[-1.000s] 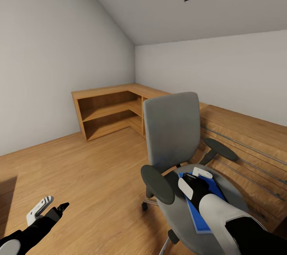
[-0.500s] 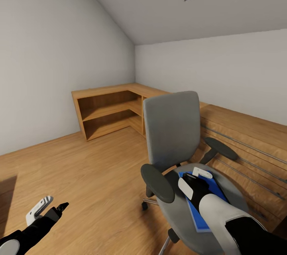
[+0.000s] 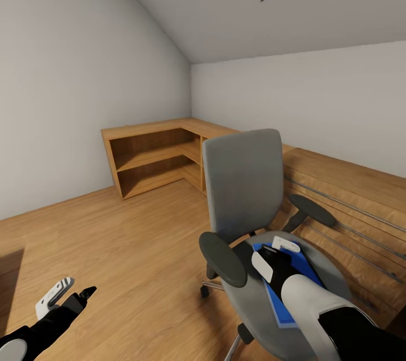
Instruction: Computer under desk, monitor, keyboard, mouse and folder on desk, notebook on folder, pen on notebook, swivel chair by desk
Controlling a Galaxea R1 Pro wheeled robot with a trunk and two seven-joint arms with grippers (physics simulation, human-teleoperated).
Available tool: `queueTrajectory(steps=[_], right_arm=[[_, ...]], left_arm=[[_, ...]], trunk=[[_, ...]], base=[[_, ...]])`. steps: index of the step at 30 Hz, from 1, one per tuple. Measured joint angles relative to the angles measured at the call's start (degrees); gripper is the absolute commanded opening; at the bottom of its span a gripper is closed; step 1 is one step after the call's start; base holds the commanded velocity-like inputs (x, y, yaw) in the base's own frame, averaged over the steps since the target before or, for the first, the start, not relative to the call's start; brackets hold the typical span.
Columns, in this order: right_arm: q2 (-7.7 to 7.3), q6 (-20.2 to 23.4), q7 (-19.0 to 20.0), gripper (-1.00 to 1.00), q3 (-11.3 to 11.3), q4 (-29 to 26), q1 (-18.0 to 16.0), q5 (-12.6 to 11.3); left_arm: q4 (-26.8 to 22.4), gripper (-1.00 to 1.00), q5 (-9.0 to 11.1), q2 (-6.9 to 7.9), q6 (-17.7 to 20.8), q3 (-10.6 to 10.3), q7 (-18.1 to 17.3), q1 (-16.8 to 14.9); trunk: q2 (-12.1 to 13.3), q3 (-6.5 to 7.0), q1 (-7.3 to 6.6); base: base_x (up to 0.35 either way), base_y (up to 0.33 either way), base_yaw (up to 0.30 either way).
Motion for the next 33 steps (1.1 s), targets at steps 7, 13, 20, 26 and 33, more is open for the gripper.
queueTrajectory(steps=[7,13,20,26,33], right_arm=[[0.0,0.0,-0.02,-1.0,-0.1,-0.17,0.01,-0.13],[0.0,0.0,-0.05,-1.0,-0.1,-0.25,0.01,-0.15],[0.0,-0.11,-0.2,-1.0,-0.08,-0.27,0.0,-0.12],[0.0,-0.15,-0.2,-1.0,-0.08,-0.33,0.0,-0.14],[0.0,-0.12,-0.19,-1.0,-0.15,-0.39,0.0,-0.14]], left_arm=[[0.0,1.0,0.0,0.0,0.08,-0.02,-0.01,0.0],[0.0,1.0,0.0,0.0,0.11,0.0,-0.02,0.0],[0.0,1.0,0.0,0.0,0.08,-0.07,-0.02,0.0],[0.0,1.0,-0.05,0.0,0.09,-0.09,-0.02,0.0],[0.0,1.0,-0.08,0.0,-0.07,-0.02,0.16,0.0]], trunk=[[0.0,0.0,0.0],[0.0,0.0,0.0],[0.39,0.17,-0.21],[2.79,1.25,-1.53],[5.6,2.51,-3.04]], base=[[0.0,0.0,0.0],[0.0,0.0,0.0],[0.0,0.0,0.0],[0.0,0.0,0.0],[-0.142,0.0,0.0]])
